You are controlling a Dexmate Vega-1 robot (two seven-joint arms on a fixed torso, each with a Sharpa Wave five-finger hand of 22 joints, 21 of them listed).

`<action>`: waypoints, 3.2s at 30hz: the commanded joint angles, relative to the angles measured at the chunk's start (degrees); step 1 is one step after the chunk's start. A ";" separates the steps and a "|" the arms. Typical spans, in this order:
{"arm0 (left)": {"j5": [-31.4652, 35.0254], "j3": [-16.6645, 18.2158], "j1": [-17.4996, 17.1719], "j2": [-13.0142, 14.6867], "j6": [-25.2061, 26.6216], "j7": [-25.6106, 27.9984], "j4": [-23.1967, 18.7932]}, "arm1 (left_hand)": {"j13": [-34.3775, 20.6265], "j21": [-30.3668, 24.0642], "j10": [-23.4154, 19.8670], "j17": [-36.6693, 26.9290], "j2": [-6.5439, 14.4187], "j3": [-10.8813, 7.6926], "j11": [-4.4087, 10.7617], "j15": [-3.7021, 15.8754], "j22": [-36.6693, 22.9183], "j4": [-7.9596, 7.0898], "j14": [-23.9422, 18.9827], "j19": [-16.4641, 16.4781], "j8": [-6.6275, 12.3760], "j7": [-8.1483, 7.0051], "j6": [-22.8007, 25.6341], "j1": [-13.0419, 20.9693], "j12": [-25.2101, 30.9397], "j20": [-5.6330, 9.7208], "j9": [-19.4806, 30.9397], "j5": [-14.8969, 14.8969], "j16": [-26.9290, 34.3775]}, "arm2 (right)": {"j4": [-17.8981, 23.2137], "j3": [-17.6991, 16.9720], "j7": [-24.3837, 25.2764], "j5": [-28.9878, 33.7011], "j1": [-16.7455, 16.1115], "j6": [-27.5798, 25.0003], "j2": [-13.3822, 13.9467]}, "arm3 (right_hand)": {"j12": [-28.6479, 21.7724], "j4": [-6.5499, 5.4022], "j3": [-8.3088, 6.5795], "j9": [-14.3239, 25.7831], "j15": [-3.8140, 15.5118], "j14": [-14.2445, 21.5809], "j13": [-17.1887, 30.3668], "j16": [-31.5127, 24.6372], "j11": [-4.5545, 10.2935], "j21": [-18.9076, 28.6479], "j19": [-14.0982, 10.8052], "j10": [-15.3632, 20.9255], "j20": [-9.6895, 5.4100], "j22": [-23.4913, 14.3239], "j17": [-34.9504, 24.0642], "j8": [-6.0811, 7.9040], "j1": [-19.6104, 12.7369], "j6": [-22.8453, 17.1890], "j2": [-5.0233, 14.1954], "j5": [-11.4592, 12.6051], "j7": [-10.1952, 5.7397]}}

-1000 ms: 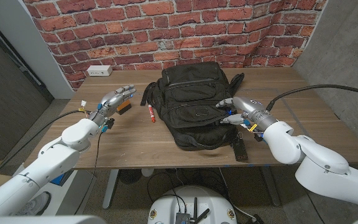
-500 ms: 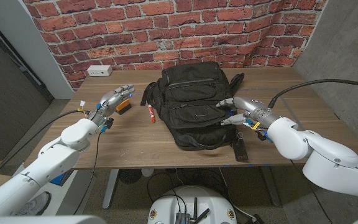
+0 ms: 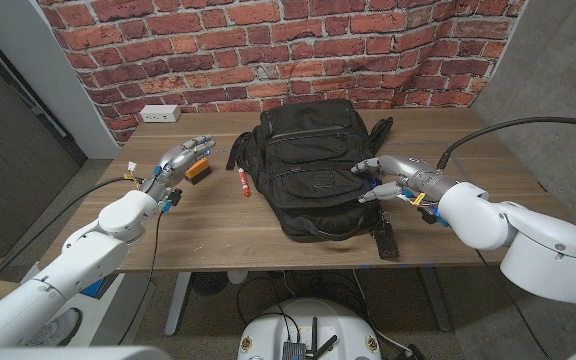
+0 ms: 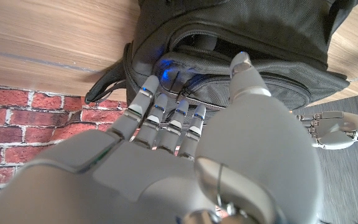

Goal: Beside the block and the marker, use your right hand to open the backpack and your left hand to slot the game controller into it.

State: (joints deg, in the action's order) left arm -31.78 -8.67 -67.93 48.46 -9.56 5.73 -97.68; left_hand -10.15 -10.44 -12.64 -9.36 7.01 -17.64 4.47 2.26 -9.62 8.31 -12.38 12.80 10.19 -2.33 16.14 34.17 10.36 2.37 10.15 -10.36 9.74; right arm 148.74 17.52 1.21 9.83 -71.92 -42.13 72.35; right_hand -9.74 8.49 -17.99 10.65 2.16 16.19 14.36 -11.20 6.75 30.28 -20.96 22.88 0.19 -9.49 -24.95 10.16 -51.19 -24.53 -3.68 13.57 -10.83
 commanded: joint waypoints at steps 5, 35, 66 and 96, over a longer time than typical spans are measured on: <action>0.33 0.07 0.38 -0.02 0.68 1.23 -0.06 | 0.03 -0.29 -0.15 -0.04 -0.02 -0.32 0.09 2.12 -0.06 0.08 0.11 0.12 0.21 0.16 -0.17 -0.59 0.46 4.47 -0.02 0.14 0.15 | -0.24 -12.17 3.37 -9.00 -8.94 2.29 2.88 | -0.42 -0.42 0.06 0.15 1.52 -0.16 -0.12 -0.09 -0.33 -0.42 -0.30 -0.45 -0.40 -0.09 0.12 0.40 0.74 0.33 0.48 0.29 0.08; 1.37 -2.31 3.16 -5.59 -6.20 1.58 4.75 | 0.03 0.06 2.71 -0.16 0.26 -0.36 -1.48 0.88 -0.08 -0.38 2.92 -1.72 -0.45 0.02 -4.67 -3.43 -0.07 4.77 -0.03 0.37 -0.17 | -14.29 -13.39 10.29 -8.74 -8.78 18.80 -12.09 | -0.93 -4.27 2.18 0.19 0.65 -1.74 -1.49 -0.71 -2.41 -3.17 -0.63 -3.30 -1.30 -0.09 1.24 0.27 9.86 4.02 3.31 -0.23 3.01; 0.84 -5.91 8.59 -10.45 -9.42 0.11 12.96 | 0.03 -0.14 4.20 -0.21 1.64 -0.83 -1.24 -0.05 -0.10 -1.22 3.99 -2.28 -0.15 -0.87 -6.24 -5.95 0.06 3.90 -0.05 0.36 0.08 | -32.27 -2.84 16.31 -11.78 6.51 31.92 -24.05 | -1.54 -5.44 3.36 -0.02 1.26 -1.43 -2.25 -1.34 -3.51 -4.50 -2.90 -2.54 -3.20 -0.04 2.08 0.58 14.32 4.58 5.19 -1.45 3.64; 3.33 -10.24 14.67 -17.29 -12.41 2.98 20.53 | 0.04 -0.27 5.93 -0.22 2.17 -1.67 -0.54 0.77 -0.13 -1.33 5.28 -2.41 -0.58 -1.56 -9.75 -7.86 0.00 4.95 -0.09 0.35 -0.07 | -49.42 -1.26 15.16 -25.65 12.48 48.56 -33.10 | -0.35 -7.93 5.72 -0.32 0.58 -7.84 -3.31 -0.11 -3.75 -11.43 3.32 -9.37 -2.60 0.05 3.64 -0.23 23.22 10.92 7.84 -3.38 6.33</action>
State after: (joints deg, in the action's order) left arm -29.87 -17.58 -55.01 32.94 -20.50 7.63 -79.34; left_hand -10.15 -10.44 -7.29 -9.49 9.26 -18.72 3.85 2.12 -9.62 6.94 -7.71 10.75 9.75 -3.79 7.31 27.06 10.36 2.37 9.96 -9.92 9.70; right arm 108.27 15.76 18.29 -10.20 -62.08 -0.58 43.67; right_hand -10.18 1.12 -12.38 10.39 2.06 9.10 11.01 -11.43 3.03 19.40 -18.40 14.46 -2.37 -9.34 -21.27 9.93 -29.34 -14.46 3.84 10.36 -4.86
